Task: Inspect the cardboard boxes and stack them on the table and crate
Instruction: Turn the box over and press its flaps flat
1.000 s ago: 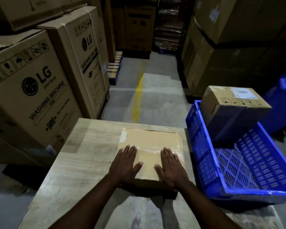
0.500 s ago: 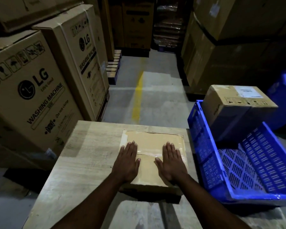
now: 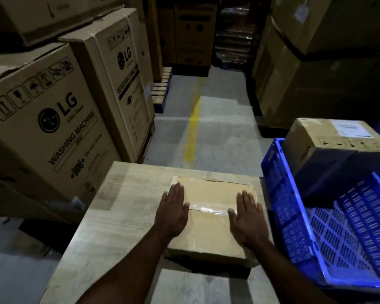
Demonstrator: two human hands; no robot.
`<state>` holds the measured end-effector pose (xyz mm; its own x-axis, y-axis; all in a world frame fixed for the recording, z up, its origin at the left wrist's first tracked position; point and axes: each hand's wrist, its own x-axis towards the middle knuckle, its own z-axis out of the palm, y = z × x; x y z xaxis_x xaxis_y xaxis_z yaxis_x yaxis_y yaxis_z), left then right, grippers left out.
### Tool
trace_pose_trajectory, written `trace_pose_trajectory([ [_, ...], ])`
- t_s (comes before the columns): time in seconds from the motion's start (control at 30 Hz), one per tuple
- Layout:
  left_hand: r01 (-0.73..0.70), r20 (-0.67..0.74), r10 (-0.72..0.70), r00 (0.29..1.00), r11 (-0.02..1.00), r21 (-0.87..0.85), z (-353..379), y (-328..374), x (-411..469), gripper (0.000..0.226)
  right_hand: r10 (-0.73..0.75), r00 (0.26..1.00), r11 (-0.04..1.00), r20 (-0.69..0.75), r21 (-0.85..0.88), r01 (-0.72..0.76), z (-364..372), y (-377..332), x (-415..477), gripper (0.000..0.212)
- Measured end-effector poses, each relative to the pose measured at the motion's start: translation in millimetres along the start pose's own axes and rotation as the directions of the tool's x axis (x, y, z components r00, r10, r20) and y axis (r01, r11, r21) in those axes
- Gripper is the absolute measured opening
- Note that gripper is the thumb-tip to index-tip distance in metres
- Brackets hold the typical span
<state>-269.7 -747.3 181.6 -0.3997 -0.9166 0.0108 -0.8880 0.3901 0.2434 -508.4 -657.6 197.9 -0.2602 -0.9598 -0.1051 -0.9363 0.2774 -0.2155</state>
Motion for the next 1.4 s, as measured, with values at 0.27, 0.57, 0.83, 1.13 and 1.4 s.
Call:
trace_pose_trajectory([
  [0.27, 0.009, 0.072, -0.017, 0.997, 0.994, 0.106, 9.7, -4.2, 2.5, 0.065, 0.019, 1.000, 0.997, 0.024, -0.074, -0.017, 8.8, 4.5, 4.2, 0.068],
  [0.57, -0.075, 0.128, 0.067, 0.989, 0.996, 0.057, 14.5, 30.5, -35.3, 0.068, -0.076, 0.995, 0.997, 0.063, 0.008, 0.076, 21.6, -35.1, -20.5, 0.068],
  [0.83, -0.132, 0.224, 0.121, 0.967, 0.991, 0.034, -3.4, 18.8, -45.7, 0.074, -0.177, 0.971, 0.984, 0.162, 0.034, 0.174, 4.8, -28.7, -32.9, 0.069],
  [1.13, -0.230, 0.224, 0.207, 0.952, 0.970, 0.077, -2.9, 3.0, -65.4, 0.094, -0.284, 0.937, 0.955, 0.202, -0.030, 0.295, 6.0, -16.7, -52.1, 0.090],
  [1.4, 0.098, 0.129, -0.046, 0.991, 0.896, -0.433, 8.0, -38.5, -119.8, 0.098, -0.014, 0.999, 0.970, 0.045, 0.244, 0.003, 17.8, 44.3, -103.2, 0.101],
])
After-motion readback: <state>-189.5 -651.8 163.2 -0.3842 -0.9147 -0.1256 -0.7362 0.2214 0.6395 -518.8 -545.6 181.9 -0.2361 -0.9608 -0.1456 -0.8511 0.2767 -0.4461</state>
